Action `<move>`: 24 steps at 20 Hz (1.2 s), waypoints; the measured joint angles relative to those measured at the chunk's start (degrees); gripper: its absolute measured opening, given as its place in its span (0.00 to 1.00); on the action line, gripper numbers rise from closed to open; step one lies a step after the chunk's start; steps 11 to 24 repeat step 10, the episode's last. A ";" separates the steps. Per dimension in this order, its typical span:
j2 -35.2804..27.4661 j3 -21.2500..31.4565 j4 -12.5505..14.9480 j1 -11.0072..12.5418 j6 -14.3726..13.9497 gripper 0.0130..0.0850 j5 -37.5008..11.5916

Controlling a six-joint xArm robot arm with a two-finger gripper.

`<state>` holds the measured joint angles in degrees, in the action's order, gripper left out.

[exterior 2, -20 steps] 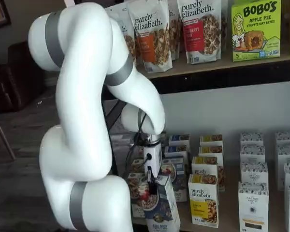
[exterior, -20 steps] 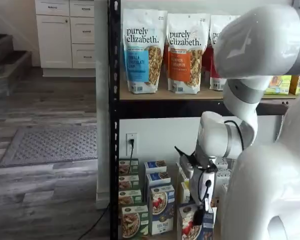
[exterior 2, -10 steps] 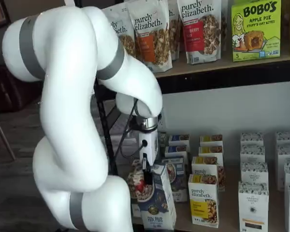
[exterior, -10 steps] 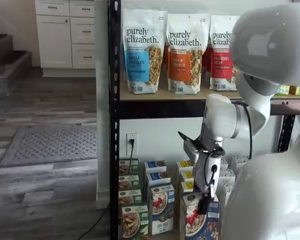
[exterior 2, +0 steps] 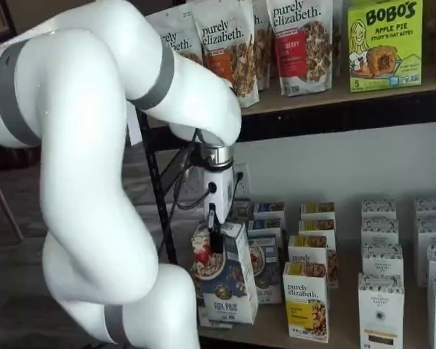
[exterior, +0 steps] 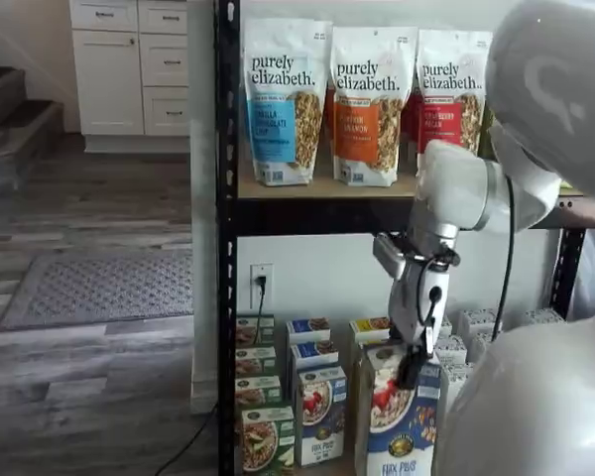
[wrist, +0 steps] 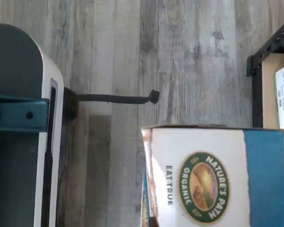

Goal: Pick up the blue and white box that is on the bottom shelf, the second box from the left

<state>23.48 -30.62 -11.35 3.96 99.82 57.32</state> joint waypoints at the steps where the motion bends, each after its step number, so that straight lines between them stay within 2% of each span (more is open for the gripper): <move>1: 0.63 -0.53 -0.01 0.14 -0.05 0.44 1.05; 10: 2.92 -3.90 -0.28 0.85 -0.20 0.44 6.20; 24: 2.92 -3.90 -0.28 0.85 -0.20 0.44 6.20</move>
